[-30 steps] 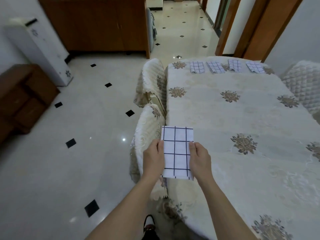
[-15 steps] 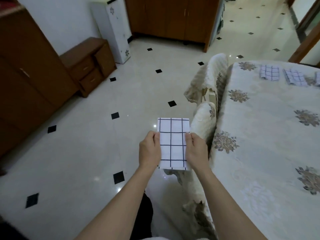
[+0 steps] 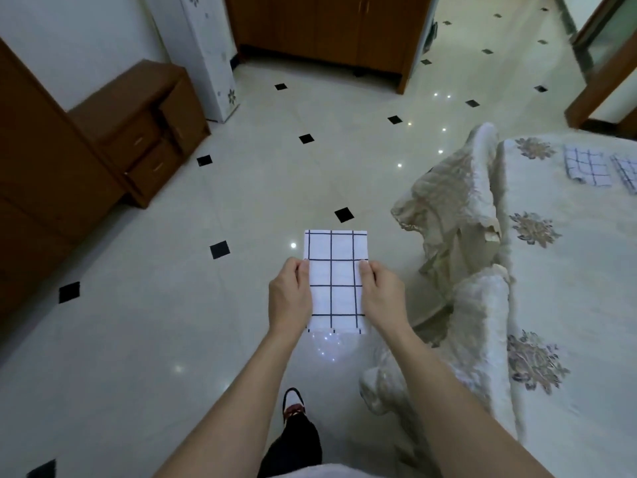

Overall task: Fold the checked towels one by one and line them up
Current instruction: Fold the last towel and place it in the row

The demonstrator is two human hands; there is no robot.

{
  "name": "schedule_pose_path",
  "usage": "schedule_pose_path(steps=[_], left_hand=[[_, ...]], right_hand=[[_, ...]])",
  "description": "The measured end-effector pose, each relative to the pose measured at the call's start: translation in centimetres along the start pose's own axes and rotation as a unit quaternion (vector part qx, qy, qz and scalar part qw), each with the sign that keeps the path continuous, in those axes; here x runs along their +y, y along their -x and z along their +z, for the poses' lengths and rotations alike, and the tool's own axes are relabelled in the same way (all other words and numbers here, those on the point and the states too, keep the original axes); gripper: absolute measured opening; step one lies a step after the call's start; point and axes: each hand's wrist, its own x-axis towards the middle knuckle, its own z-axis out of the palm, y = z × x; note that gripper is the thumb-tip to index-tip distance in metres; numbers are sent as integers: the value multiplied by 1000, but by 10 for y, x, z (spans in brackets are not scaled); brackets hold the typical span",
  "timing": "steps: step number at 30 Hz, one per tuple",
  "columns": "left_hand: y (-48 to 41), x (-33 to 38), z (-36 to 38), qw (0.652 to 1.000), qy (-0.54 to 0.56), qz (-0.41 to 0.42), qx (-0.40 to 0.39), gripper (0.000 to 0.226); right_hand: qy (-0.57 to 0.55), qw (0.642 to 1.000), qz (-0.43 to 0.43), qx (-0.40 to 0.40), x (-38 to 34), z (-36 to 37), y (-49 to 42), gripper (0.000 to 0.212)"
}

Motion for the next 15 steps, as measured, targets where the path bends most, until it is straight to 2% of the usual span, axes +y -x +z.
schedule_pose_path(steps=[8, 15], left_hand=[[-110, 9, -2, 999, -10, 10, -48, 33], [-205, 26, 20, 998, -4, 10, -68, 32]], right_hand=[[-13, 998, 51, 32, -37, 38, -82, 39], [-29, 996, 62, 53, -56, 54, -173, 40]])
